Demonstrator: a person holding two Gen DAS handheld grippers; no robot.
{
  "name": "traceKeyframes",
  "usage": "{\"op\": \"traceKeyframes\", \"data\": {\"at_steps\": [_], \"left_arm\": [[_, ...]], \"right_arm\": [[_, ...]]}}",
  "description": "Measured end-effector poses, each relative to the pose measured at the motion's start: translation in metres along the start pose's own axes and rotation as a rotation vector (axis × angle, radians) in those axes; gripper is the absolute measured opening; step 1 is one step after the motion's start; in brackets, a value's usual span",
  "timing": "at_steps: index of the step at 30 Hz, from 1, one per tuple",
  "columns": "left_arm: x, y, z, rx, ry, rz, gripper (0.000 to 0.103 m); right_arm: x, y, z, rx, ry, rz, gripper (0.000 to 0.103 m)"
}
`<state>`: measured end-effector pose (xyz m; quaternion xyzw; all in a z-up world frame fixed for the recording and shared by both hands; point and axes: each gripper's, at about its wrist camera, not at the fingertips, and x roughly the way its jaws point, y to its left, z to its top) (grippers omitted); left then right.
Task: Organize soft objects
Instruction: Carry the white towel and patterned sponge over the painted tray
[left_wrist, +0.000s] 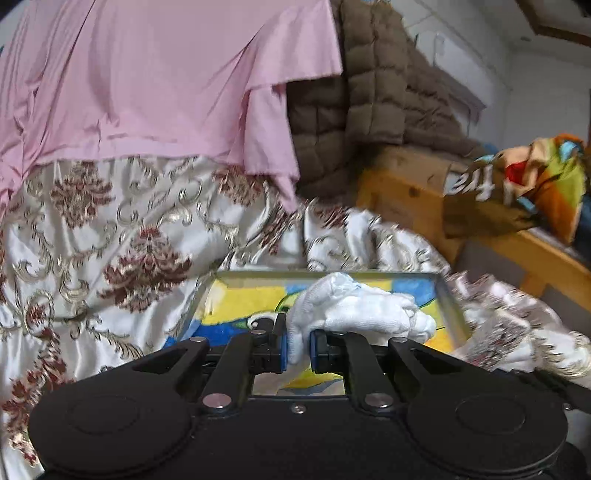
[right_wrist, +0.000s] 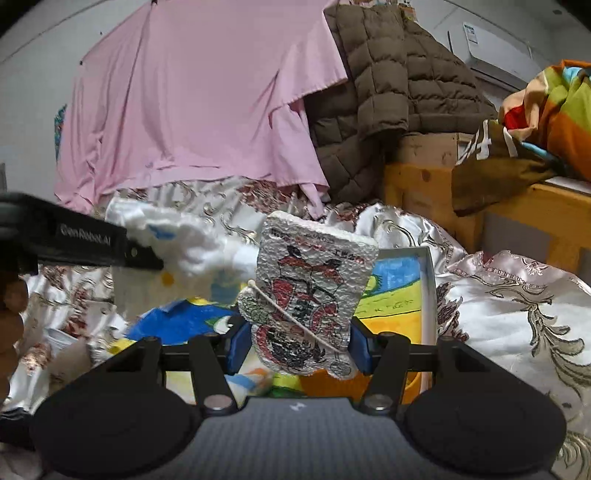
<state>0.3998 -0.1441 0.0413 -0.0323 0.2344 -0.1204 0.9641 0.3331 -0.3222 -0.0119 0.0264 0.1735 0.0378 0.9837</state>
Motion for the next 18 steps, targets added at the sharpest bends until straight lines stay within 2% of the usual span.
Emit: {"op": "traceKeyframes", "data": {"at_steps": [10,13,18], "left_arm": [[0.06,0.009,-0.016,-0.115,0.104,0.064,0.012],[0.07,0.009,-0.018,-0.117,0.131,0.086,0.013],[0.076,0.01,-0.019,-0.113,0.155,0.1,0.015]], "right_arm": [[0.045,-0.02,-0.002,0.056,0.034,-0.002,0.06],[0.047,-0.021,-0.002,0.062,0.031,-0.026,0.061],[0.048,-0.028,-0.001,0.088,0.03,-0.034,0.069]]}}
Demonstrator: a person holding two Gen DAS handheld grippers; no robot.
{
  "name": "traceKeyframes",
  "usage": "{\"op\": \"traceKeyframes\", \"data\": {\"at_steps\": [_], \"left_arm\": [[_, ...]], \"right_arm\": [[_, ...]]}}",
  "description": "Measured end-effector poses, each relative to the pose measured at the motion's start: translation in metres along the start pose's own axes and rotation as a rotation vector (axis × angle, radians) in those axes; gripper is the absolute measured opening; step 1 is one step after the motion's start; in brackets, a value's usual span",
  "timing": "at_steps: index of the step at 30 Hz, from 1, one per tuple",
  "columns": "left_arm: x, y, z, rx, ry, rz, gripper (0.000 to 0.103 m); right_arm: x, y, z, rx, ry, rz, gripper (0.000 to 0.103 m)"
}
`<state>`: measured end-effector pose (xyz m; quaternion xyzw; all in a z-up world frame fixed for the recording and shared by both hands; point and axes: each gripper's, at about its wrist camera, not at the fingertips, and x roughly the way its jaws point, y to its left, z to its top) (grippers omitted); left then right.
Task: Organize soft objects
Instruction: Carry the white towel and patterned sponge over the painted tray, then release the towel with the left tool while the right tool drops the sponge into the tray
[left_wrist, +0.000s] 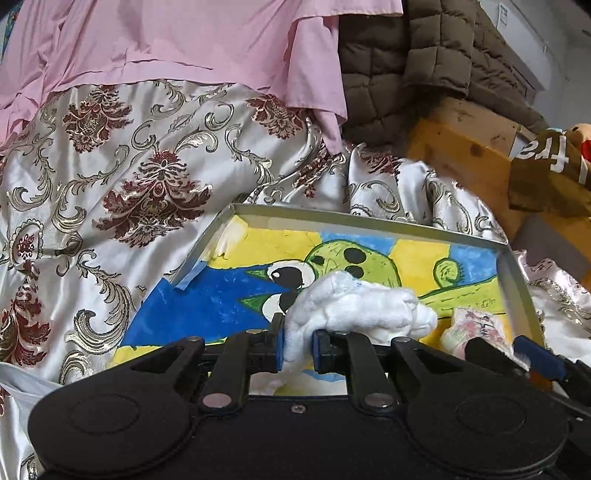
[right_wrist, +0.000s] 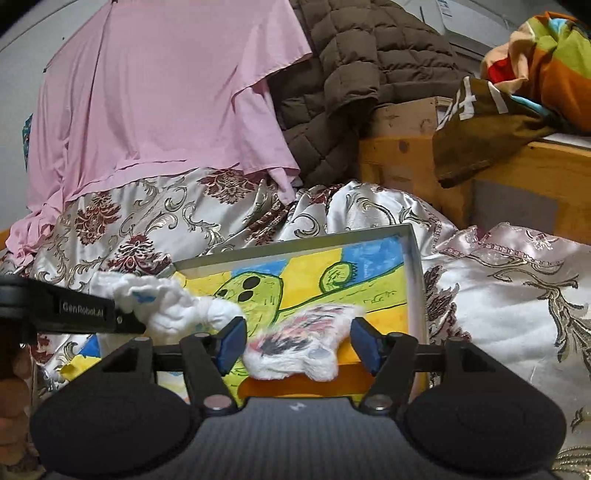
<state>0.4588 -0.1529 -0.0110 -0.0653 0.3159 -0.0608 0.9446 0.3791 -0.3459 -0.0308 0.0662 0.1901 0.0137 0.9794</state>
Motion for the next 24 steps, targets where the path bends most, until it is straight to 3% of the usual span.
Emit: {"op": "traceKeyframes", "data": {"at_steps": [5,7,9,15,22,24], "left_arm": [[0.0,-0.003,-0.003,0.023,0.019,-0.001,0.018],[-0.002,-0.004,-0.004,0.031,0.018,-0.008,0.025],[-0.003,-0.006,-0.006,0.046,0.021,-0.016,0.044],[-0.016,-0.007,-0.016,0.099,0.012,-0.012,0.077],[-0.052,0.003,-0.026,0.095,-0.065,0.002,0.082],[-0.065,0.005,-0.025,0.087,-0.091,0.012,0.088]], "right_arm": [[-0.002,0.0,0.002,0.003,-0.006,-0.003,0.077],[-0.004,0.0,0.004,0.0,-0.009,-0.008,0.08],[-0.006,0.0,0.005,-0.007,-0.013,-0.014,0.082],[-0.016,0.0,0.012,-0.023,-0.025,-0.02,0.093],[-0.039,0.002,0.024,-0.032,-0.054,-0.012,0.098],[-0.048,0.002,0.028,-0.028,-0.064,-0.006,0.101]]}}
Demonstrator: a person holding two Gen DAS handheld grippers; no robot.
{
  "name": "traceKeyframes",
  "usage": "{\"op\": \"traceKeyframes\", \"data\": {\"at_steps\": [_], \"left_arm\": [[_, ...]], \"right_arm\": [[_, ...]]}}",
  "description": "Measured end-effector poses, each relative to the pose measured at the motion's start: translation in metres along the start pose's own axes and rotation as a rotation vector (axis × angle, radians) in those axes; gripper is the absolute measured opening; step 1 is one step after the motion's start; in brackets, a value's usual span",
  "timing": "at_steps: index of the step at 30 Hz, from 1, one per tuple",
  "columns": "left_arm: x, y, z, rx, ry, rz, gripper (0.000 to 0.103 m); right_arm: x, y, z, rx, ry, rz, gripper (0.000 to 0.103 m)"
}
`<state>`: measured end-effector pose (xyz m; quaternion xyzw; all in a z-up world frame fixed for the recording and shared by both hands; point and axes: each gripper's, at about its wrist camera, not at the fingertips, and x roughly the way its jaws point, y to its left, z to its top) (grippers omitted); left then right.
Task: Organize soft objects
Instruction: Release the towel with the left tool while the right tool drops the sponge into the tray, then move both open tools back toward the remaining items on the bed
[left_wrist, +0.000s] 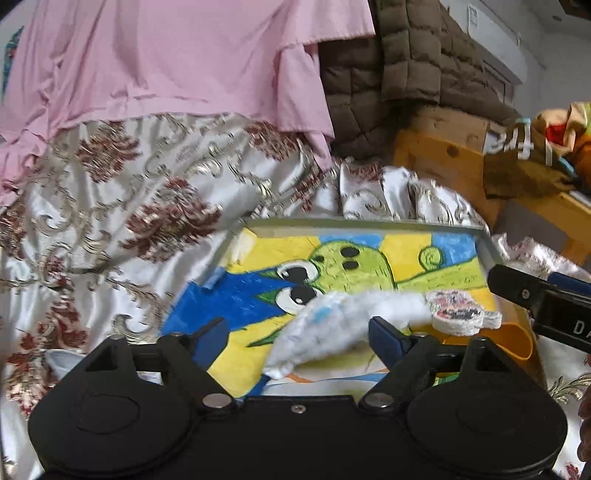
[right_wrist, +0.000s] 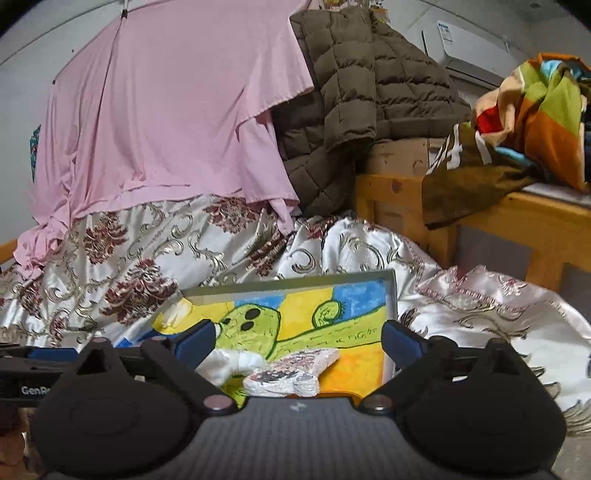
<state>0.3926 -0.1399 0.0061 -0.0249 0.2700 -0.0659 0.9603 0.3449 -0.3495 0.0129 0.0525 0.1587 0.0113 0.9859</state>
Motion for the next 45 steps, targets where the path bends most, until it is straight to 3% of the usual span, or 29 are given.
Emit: {"op": "traceKeyframes", "data": {"at_steps": [13,19,24,32,45], "left_arm": [[-0.11,0.016,0.008,-0.054,-0.16,0.029,0.1],[-0.164,0.027,-0.001,-0.08,-0.202,-0.008,0.102],[-0.201,0.038,-0.019,-0.097,-0.237,-0.019,0.102],[-0.253,0.06,-0.055,-0.137,-0.28,-0.017,0.102],[-0.292,0.093,-0.113,-0.161,-0.281,0.045,0.102]], "right_arm": [[-0.087,0.024,0.013,-0.026,-0.089,0.028,0.103],[-0.132,0.04,0.005,-0.019,-0.138,0.037,0.103],[-0.165,0.059,-0.006,-0.024,-0.161,0.024,0.103],[-0.209,0.103,-0.034,-0.098,-0.187,-0.082,0.103],[-0.255,0.136,-0.089,-0.094,-0.184,-0.066,0.103]]}}
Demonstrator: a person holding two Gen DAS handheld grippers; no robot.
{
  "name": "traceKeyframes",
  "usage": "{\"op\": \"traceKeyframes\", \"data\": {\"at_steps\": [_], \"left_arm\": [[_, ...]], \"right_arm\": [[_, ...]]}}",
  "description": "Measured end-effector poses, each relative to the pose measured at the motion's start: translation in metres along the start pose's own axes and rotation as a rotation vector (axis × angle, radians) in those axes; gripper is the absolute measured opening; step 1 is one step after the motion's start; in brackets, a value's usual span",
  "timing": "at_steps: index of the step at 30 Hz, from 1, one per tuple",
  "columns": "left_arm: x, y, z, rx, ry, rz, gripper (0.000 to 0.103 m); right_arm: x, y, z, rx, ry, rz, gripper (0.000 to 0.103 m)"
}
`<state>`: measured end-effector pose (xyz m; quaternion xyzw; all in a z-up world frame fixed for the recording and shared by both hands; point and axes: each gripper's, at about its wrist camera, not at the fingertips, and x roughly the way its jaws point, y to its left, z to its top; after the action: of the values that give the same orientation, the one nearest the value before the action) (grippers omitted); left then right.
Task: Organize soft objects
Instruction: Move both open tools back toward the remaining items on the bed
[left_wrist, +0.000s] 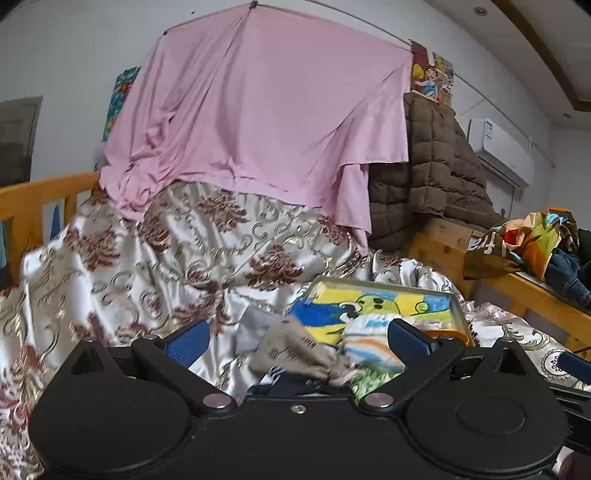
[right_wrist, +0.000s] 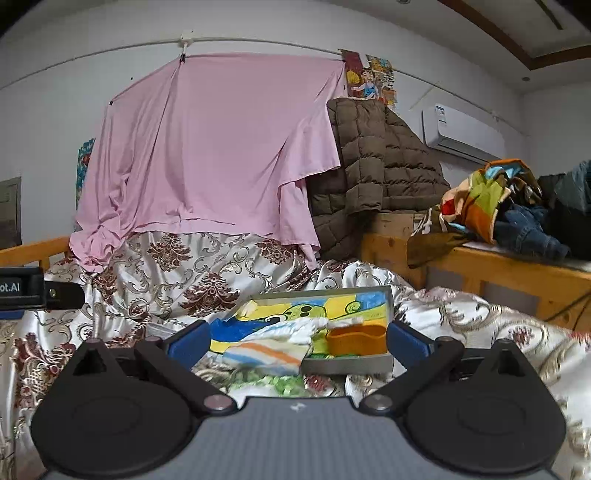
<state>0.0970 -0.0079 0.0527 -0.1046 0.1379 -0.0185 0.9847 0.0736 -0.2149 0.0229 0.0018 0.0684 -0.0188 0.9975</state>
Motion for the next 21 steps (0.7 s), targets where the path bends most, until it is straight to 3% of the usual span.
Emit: {"op": "traceKeyframes", "data": {"at_steps": [7,13,21], "left_arm": [[-0.005,0.026,-0.022,0.023,0.021,-0.01,0.102],[0.009,0.046,-0.047,-0.028,0.121,-0.011,0.102],[0.026,0.06,-0.062,-0.023,0.163,0.019,0.102]], "right_arm": [[-0.012,0.017,-0.021,-0.038,0.054,0.03,0.103],[-0.003,0.034,-0.034,-0.102,0.125,0.084,0.103],[0.013,0.047,-0.049,-0.141,0.208,0.122,0.103]]}}
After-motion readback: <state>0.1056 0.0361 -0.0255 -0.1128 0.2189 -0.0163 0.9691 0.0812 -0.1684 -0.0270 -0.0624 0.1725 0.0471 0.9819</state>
